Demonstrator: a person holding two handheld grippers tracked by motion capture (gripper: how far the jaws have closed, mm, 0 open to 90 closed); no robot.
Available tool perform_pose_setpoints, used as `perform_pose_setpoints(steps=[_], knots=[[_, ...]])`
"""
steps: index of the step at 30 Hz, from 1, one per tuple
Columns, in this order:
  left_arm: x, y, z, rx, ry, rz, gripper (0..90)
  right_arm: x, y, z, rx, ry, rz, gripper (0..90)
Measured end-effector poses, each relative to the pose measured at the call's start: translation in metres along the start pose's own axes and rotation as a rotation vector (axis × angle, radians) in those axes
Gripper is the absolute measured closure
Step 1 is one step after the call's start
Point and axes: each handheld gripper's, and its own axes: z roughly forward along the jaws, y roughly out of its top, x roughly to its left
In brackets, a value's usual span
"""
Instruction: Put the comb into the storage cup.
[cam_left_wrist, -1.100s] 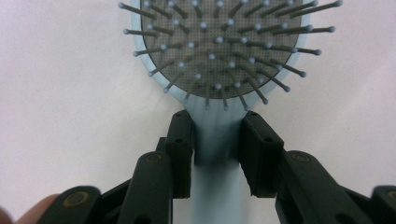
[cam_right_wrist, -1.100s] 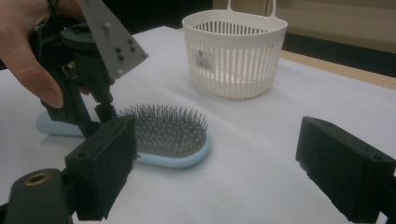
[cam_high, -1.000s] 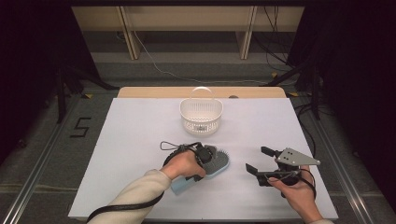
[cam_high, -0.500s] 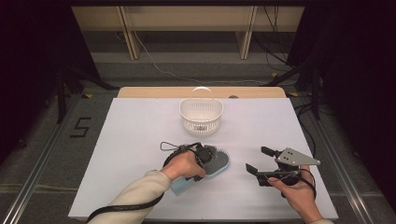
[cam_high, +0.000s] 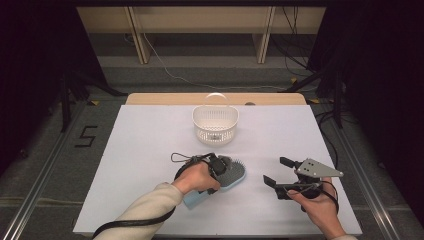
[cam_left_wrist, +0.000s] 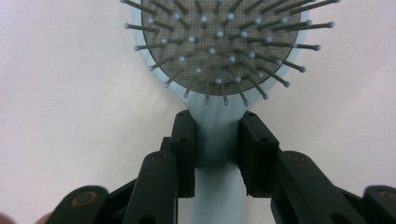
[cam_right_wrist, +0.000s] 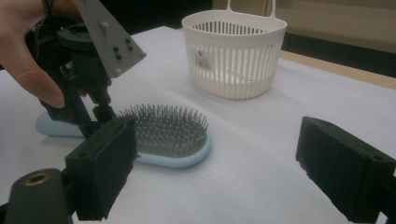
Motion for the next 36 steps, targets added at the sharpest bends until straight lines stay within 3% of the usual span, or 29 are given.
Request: perform_pose_setpoints(steps=[26, 36], knots=[[-0.0001, -0.0028, -0.0005, -0.017, 0.0, -0.008, 69.5, -0.0004, 0.0001, -0.0009, 0.0, -0.003, 0.001, 13.2], [0.001, -0.0065, -0.0004, -0.048, -0.008, -0.025, 69.7, -0.0009, 0.0002, -0.0018, -0.002, -0.006, 0.001, 13.2]])
